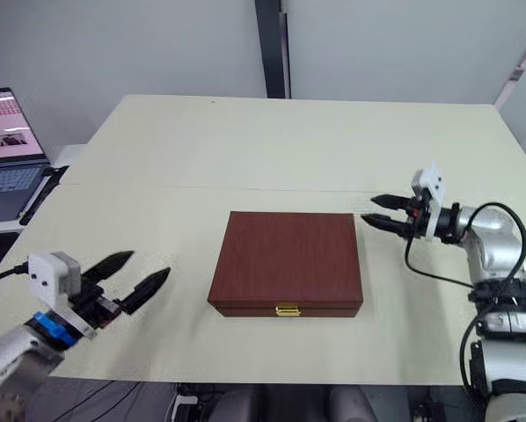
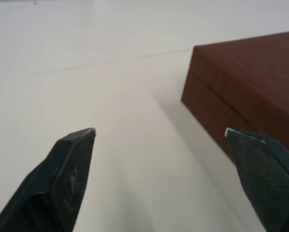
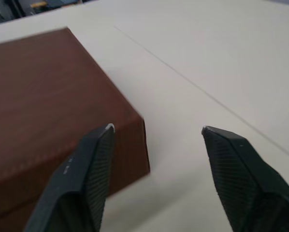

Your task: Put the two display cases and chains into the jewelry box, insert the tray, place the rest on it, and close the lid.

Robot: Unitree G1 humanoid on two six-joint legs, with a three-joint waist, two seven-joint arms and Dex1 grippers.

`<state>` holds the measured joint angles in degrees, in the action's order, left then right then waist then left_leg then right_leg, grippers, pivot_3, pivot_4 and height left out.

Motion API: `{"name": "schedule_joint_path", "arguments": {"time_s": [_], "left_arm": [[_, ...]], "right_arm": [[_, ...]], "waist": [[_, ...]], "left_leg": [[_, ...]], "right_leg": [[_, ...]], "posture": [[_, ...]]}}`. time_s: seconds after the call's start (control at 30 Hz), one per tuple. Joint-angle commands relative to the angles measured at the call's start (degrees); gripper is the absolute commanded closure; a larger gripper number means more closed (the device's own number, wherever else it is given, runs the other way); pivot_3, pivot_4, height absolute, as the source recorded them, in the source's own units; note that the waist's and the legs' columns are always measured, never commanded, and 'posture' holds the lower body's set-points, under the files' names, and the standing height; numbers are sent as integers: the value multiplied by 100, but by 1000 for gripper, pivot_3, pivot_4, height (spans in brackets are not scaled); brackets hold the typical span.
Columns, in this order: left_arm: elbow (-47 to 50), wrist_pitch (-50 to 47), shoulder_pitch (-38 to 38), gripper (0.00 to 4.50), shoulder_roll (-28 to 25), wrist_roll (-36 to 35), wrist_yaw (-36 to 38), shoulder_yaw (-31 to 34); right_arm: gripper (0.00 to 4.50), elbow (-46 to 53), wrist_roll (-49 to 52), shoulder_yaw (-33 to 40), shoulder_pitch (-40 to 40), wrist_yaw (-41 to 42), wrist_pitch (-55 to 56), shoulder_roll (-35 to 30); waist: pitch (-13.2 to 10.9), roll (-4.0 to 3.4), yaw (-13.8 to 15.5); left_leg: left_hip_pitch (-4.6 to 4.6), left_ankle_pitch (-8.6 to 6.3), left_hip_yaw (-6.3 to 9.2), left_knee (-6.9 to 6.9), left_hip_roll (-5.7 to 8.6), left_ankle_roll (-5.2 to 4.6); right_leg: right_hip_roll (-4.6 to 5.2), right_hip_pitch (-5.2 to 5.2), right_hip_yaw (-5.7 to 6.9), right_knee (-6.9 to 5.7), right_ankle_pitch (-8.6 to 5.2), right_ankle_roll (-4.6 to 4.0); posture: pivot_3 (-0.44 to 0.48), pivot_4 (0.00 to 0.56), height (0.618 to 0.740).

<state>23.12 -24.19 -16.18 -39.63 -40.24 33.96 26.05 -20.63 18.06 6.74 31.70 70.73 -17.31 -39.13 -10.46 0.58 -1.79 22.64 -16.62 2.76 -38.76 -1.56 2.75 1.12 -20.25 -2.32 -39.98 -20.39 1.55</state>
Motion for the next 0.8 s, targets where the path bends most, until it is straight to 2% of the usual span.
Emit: {"name": "schedule_joint_path", "arguments": {"time_s": [0.03, 0.17, 0.3, 0.47, 0.8], "left_arm": [[-838, 183, 415, 0, -167, 179, 485, 23], [-1997, 280, 979, 0, -520, 294, 1262, 33], [-2679, 306, 1334, 0, -939, 413, 1910, 55], [-2985, 439, 1485, 0, -1174, 748, 2037, 43], [-3109, 200, 1553, 0, -1315, 849, 2031, 335]], "right_arm": [[26, 546, 225, 519, -427, -244, -58, -332], [26, 1055, 446, 911, -1164, -461, -284, -566], [26, 1340, 436, 1140, -1847, -628, -302, -740], [26, 1318, 396, 1273, -2246, -794, -220, -852], [26, 1205, 383, 1223, -2275, -810, -146, -1004]], "waist": [[-1, -2, -18], [-2, -2, -28], [-3, 1, -6], [-3, 0, -15], [-3, 0, -14]], "left_leg": [[-1, 0, -3, 0, -2, 0], [-4, 0, 0, 2, -7, 0], [-3, 0, 1, 1, -4, 1], [-4, 0, -4, 1, -1, 0], [-4, 0, -1, 1, -4, 0]], "right_leg": [[-1, -2, -2, -2, 0, 0], [-6, -1, 0, -3, 0, 0], [-5, -1, 3, -4, 0, 0], [-1, 0, -2, -3, 0, 0], [-2, -1, 0, -3, 0, 0]], "posture": [[0, 150, 740], [0, 150, 740], [0, 150, 740], [0, 150, 740], [0, 150, 740]]}}
